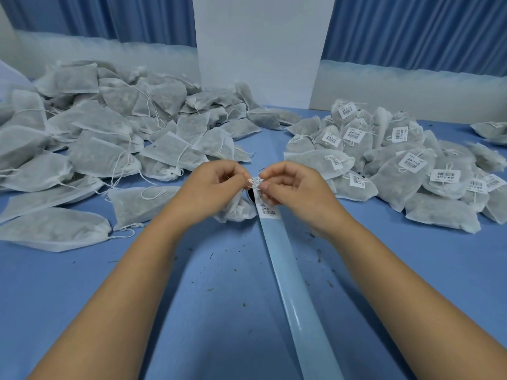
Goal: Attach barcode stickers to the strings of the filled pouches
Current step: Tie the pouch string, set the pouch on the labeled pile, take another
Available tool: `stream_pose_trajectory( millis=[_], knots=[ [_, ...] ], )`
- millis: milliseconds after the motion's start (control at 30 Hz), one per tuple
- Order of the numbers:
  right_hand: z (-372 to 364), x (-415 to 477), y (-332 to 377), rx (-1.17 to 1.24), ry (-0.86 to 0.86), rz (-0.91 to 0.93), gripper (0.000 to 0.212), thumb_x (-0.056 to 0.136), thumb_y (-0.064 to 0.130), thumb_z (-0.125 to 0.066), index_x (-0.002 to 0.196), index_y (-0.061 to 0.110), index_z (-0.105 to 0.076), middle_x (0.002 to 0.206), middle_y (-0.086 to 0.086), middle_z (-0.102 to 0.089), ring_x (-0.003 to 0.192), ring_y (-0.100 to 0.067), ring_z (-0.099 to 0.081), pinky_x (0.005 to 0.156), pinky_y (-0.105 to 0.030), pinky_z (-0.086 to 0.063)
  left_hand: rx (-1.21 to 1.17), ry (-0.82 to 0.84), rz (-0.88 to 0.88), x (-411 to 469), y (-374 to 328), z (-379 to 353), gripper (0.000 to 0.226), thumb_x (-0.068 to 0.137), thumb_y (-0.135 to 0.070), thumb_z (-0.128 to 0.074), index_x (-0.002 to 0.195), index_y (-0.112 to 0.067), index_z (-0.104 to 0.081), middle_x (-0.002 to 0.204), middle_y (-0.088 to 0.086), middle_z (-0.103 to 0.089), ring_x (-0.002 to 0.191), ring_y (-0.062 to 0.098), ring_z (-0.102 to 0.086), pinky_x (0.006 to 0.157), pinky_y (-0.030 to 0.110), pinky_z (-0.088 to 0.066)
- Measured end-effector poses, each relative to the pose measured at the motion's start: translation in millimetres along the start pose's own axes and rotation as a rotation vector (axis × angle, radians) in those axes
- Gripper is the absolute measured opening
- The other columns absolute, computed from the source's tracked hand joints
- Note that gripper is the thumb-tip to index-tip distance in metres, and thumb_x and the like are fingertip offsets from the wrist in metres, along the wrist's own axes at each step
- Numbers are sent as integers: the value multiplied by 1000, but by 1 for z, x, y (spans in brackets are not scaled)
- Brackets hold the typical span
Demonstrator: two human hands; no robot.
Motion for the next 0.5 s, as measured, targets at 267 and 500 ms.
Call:
stream_pose_trajectory(
  millis=[267,500],
  knots=[
    [-3,-5,5,-190,-54,114,24,87,-5,-64,81,17,-72,78,0,-71,71,-15,-64,79,-37,-56,-37,30,79,0,3,-3,36,92,-12,-57,63,-29,-71,68,-10,-69,77,17,-56,71,30,-40],
    [-4,-7,6,-151,-72,104,3,81,8,-78,83,9,-76,80,-3,-76,74,-12,-69,76,-29,-58,-41,23,78,2,4,-2,35,91,-14,-59,65,-32,-73,78,9,-68,75,20,-55,75,35,-39]
  ],
)
Point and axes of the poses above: each hand's wrist, its own x-axis towards the middle knuckle, its own z-axis out of the back of the hand, y = z × x, the point moved 3 cm from there along x, towards the middle knuckle
